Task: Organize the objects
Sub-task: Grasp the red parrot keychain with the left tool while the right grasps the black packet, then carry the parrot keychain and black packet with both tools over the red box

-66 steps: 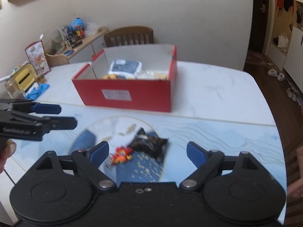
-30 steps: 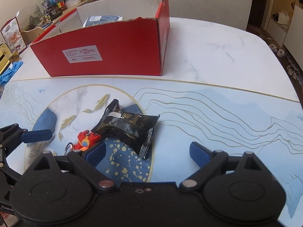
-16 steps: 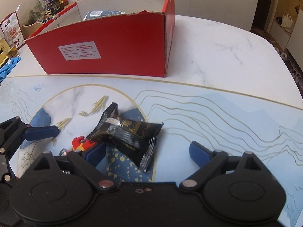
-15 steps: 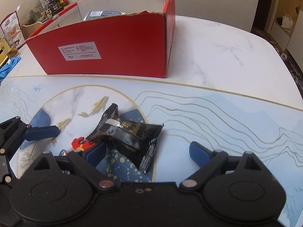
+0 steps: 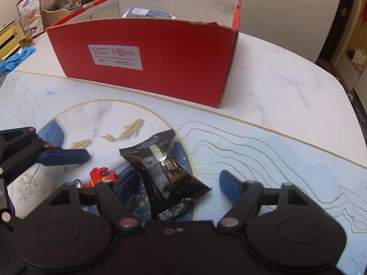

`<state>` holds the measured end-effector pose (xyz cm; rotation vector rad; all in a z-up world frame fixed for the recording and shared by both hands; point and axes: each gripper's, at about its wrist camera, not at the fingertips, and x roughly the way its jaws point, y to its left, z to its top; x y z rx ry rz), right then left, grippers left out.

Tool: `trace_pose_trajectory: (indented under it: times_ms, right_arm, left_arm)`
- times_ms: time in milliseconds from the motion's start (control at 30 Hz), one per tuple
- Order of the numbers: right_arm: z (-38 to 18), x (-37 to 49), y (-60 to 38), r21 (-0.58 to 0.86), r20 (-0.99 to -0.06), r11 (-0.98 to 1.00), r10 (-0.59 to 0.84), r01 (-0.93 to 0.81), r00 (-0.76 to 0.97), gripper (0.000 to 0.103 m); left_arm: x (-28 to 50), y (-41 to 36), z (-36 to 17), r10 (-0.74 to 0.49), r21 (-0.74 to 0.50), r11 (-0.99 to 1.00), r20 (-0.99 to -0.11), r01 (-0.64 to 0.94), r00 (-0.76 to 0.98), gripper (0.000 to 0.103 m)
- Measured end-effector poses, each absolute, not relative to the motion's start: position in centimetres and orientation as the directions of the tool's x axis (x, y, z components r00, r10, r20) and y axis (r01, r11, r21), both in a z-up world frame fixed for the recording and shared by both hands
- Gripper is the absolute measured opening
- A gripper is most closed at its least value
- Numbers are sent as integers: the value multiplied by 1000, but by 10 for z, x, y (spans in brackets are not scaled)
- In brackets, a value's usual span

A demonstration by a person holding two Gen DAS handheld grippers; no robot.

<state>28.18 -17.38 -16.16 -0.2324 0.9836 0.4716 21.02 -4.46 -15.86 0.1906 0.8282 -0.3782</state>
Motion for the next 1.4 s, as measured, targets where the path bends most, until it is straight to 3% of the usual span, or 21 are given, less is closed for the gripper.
trace_pose_trajectory:
  times_ms: [67,233,367,867,1400]
  right_arm:
    - [-160,280,-174,21,-840,873,280,-488,464,60]
    - [-157,276,-180,19,-841,885,266,-466,472,47]
    - [-155,272,-193,50,-845,909,260,-415,468,42]
    - [-135,221,-214,169,-836,924,319,-343,446,38]
    - [-96,184,-204,187,-793,909,364,-373,488,38]
  left_arm:
    - [210,-45,-158,-257,19,914,-748,406,612,56]
    - [211,-43,-156,-254,22,914,-748,405,613,41]
    - [210,-42,-155,-250,20,916,-752,400,610,40]
    - [195,-24,-141,-281,-86,937,-761,339,584,39]
    - [168,-1,-103,-322,-149,937,-724,317,610,38]
